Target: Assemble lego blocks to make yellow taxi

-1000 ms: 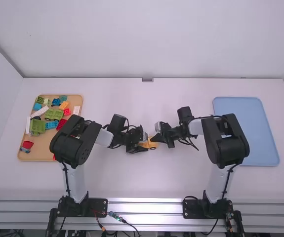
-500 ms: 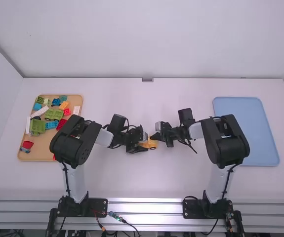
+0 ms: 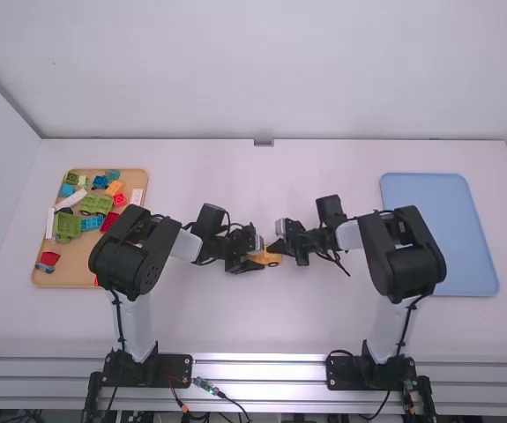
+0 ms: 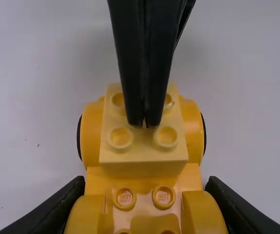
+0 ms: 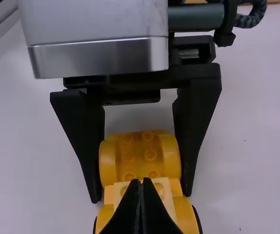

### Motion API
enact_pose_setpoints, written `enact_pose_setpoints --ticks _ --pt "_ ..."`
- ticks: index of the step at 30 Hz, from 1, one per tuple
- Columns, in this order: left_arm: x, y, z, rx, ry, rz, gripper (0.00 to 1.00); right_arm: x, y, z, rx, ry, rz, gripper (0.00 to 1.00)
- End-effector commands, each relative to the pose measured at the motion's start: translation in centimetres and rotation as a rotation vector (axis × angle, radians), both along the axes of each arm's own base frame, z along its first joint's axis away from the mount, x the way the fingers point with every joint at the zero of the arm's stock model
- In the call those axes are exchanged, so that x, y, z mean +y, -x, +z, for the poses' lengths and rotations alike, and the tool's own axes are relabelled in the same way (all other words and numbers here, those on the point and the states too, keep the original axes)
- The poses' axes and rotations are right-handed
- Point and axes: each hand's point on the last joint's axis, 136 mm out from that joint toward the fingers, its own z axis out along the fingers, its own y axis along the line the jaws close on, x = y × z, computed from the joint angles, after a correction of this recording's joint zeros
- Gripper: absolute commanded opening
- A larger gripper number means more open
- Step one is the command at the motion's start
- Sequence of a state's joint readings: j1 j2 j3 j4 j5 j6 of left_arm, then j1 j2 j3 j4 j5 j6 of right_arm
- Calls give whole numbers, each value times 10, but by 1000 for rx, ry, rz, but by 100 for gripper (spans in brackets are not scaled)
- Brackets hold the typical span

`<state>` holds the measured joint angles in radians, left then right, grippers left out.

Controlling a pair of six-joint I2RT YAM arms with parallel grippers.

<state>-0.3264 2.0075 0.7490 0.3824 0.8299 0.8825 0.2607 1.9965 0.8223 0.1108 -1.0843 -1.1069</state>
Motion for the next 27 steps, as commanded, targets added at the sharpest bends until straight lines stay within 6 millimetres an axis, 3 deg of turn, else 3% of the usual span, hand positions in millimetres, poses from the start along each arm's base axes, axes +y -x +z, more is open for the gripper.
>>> enact_pose_setpoints --ticks 1,9,19,22,27 --pt "24 4 -45 36 -188 77 10 -10 9 -34 18 165 -38 0" --pt "25 -2 -43 70 -188 108 9 -16 12 -42 7 183 -53 0" --pt "23 -3 -40 77 -190 91 8 -20 17 -35 16 116 -46 0" --pt "20 5 -40 47 -181 32 8 -13 18 -29 5 77 -26 0" --pt "21 6 -42 28 -176 45 9 -10 -1 -7 27 24 -58 0"
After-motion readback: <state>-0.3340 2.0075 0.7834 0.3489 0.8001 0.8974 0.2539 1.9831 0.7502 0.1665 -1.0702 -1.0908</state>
